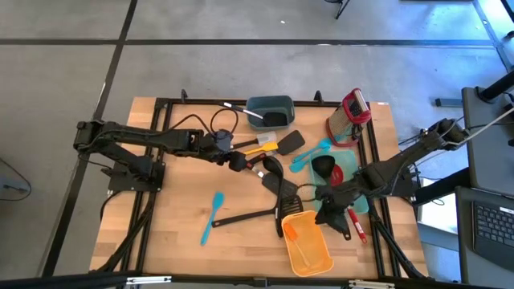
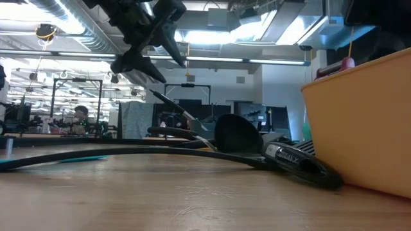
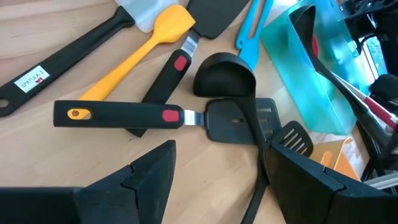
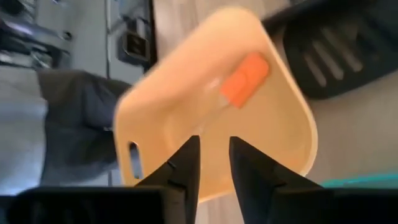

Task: Pick & Place Kitchen Items
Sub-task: Adjust the yellow bin

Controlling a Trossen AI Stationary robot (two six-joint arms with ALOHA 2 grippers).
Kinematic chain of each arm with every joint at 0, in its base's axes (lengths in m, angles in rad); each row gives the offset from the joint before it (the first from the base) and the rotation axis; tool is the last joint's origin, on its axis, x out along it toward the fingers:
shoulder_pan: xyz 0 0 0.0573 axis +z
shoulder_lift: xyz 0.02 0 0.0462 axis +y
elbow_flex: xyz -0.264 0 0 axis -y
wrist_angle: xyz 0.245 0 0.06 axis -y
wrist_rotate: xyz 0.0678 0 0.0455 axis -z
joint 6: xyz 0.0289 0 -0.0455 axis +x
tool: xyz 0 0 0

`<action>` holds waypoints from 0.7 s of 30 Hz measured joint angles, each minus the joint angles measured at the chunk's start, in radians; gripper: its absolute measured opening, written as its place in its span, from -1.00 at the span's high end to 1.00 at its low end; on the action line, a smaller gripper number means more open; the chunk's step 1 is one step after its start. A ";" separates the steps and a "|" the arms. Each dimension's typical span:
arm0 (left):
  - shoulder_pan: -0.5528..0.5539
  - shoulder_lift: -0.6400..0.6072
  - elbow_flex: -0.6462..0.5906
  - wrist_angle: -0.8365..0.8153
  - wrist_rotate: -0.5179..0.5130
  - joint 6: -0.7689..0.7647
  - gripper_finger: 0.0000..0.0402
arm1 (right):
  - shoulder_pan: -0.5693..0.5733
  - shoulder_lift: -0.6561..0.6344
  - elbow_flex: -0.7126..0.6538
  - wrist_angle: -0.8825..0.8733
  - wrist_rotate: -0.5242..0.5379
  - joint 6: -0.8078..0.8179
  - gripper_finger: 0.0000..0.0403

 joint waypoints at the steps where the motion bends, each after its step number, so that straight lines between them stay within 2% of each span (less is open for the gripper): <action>1: -0.005 0.000 0.000 0.000 -0.001 0.000 -0.19 | -0.002 0.026 0.000 -0.001 -0.019 0.000 0.60; 6: -0.028 0.000 0.000 0.000 -0.023 -0.006 -0.19 | -0.023 0.140 0.000 0.019 -0.104 0.000 0.63; 14: -0.063 0.012 0.000 -0.011 -0.047 -0.032 -0.19 | -0.078 0.237 0.000 0.050 -0.087 -0.019 0.63; 21: -0.098 0.059 0.000 -0.006 -0.049 -0.058 -0.19 | -0.137 0.255 0.000 0.078 -0.054 -0.017 0.63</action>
